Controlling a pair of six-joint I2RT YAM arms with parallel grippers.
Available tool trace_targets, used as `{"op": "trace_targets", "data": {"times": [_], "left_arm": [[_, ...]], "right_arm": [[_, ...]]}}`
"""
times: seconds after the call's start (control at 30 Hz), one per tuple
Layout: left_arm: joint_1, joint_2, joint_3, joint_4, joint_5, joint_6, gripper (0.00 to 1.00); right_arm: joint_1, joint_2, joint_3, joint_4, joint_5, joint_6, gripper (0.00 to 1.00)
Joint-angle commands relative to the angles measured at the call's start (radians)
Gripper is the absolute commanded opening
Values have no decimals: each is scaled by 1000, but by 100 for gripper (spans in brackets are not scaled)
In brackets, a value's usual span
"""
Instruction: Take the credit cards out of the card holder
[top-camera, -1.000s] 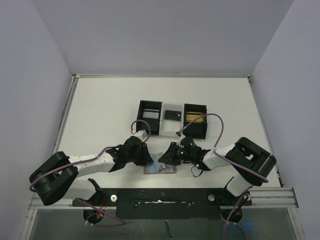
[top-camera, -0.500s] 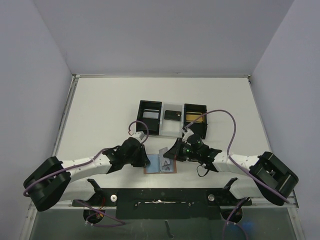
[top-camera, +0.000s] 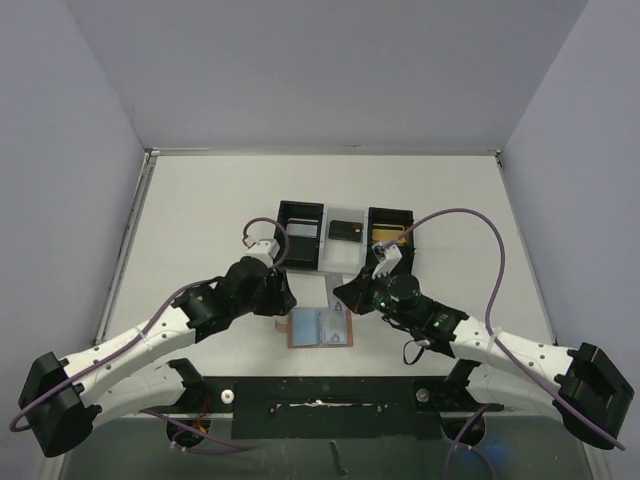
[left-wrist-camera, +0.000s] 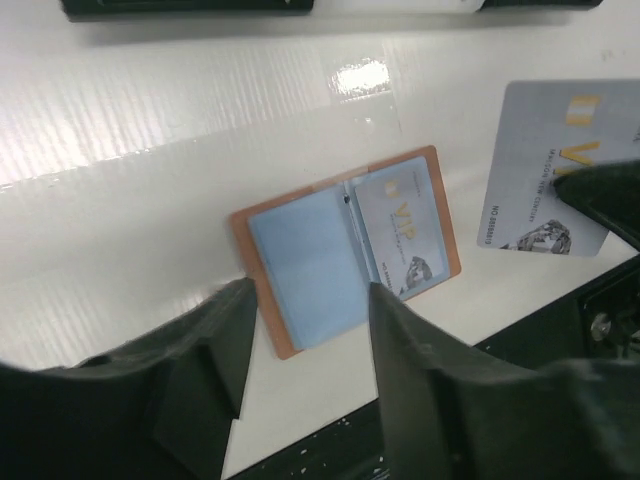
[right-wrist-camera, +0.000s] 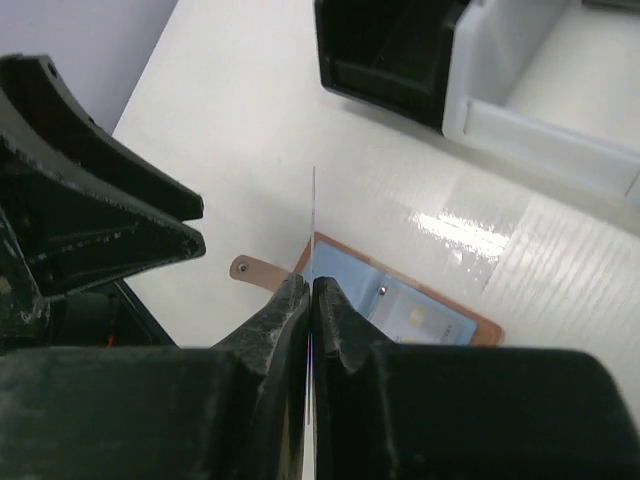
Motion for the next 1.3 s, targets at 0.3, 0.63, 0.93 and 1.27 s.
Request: {"op": "trace_targets", "data": {"times": [0.3, 0.63, 0.93, 1.27], "left_arm": [[314, -131, 159, -186, -32, 200, 87], [546, -138, 123, -128, 22, 219, 89], [554, -198, 105, -120, -13, 205, 89], [567, -213, 103, -113, 8, 214, 89]], "right_arm": [[231, 33, 139, 187, 398, -871, 0], [47, 302, 461, -13, 193, -953, 0], [-21, 560, 730, -156, 63, -1102, 0], [-48, 840, 1040, -325, 61, -1276, 0]]}}
